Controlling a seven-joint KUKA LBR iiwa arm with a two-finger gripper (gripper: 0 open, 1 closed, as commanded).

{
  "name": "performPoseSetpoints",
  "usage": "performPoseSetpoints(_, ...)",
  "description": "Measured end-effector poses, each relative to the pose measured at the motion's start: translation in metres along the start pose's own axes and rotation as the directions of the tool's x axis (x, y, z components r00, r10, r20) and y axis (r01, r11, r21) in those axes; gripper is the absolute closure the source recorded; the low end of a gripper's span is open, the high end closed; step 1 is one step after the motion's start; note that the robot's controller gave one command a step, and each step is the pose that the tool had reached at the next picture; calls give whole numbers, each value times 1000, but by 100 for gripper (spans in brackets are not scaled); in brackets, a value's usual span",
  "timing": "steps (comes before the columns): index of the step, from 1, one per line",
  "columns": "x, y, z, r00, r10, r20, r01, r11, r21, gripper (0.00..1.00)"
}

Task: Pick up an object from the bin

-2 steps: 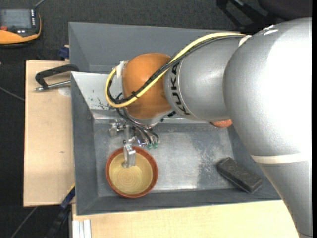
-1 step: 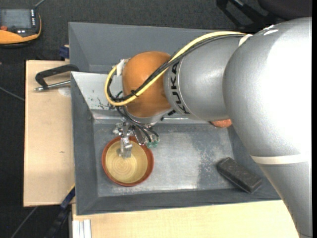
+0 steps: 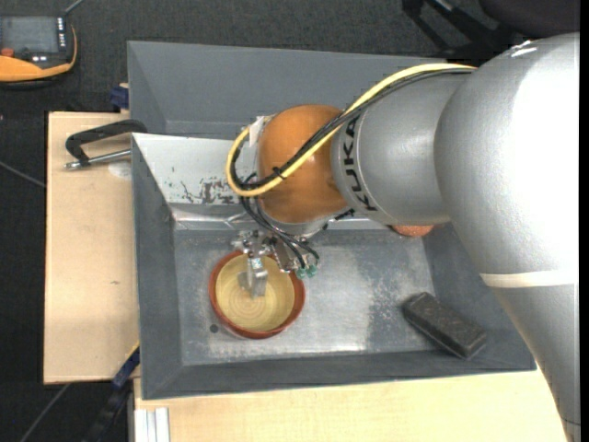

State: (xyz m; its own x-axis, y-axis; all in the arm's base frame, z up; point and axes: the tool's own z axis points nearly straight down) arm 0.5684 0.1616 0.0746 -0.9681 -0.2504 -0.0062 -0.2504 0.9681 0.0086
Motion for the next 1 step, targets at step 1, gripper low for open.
performPoseSetpoints(1,-15,-33,-130,1000,-12,14,12,1000,1,100)
